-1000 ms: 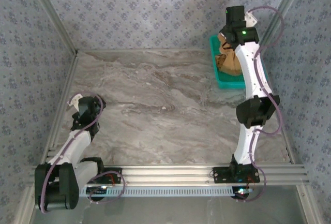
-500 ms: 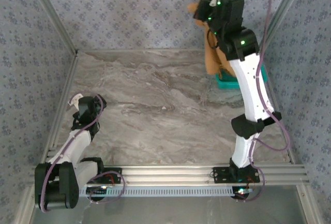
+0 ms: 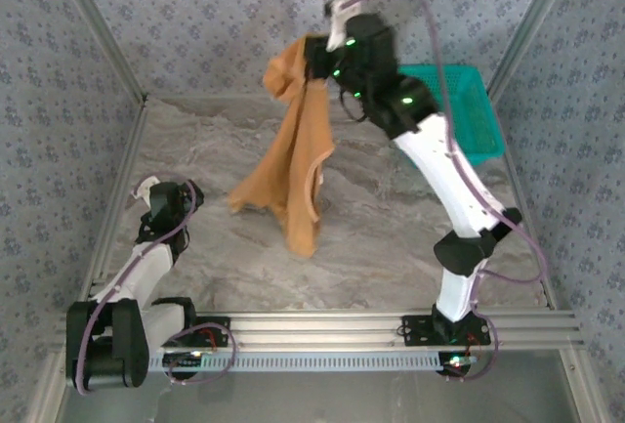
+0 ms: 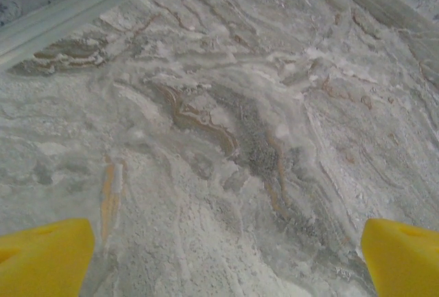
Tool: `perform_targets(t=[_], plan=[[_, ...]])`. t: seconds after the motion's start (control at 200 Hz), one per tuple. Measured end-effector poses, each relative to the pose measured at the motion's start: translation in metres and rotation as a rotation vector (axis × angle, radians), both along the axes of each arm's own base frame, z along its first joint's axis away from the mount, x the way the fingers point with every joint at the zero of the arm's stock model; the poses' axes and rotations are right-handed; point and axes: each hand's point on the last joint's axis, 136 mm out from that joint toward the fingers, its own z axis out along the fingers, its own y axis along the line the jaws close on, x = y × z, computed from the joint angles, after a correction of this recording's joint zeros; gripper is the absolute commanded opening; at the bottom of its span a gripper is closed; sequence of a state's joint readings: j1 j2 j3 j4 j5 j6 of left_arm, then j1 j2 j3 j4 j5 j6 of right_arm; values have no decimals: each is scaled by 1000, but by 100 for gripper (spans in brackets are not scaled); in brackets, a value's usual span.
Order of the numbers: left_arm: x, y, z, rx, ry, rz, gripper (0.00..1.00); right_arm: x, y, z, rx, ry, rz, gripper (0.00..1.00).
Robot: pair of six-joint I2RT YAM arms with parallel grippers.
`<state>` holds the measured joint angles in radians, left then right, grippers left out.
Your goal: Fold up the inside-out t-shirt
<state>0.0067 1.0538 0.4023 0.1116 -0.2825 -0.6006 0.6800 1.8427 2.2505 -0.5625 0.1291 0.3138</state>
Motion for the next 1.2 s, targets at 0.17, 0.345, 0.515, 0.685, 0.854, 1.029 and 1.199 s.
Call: perform_targets(t=[0.17, 0.345, 0.515, 0.685, 0.854, 1.029, 1.199], plan=[[12, -22, -4, -75, 30, -104, 99, 22, 24, -189, -188, 392, 4, 74], [22, -73, 14, -126, 0, -282, 99, 5, -13, -254, -266, 561, -32, 96], [5, -148, 6, -142, 52, -518, 98, -27, -74, -234, -210, 530, -87, 95], [0, -179, -11, -131, 146, -600, 95, -41, -99, -242, -159, 525, -114, 91], [8, -182, -20, -107, 229, -587, 90, -55, -104, -303, -194, 649, -139, 87], [6, -178, -40, -64, 347, -562, 46, -59, -83, -331, -161, 707, -109, 77], [-8, -154, -44, 19, 454, -472, 18, -76, -18, -371, -202, 780, 17, 70]])
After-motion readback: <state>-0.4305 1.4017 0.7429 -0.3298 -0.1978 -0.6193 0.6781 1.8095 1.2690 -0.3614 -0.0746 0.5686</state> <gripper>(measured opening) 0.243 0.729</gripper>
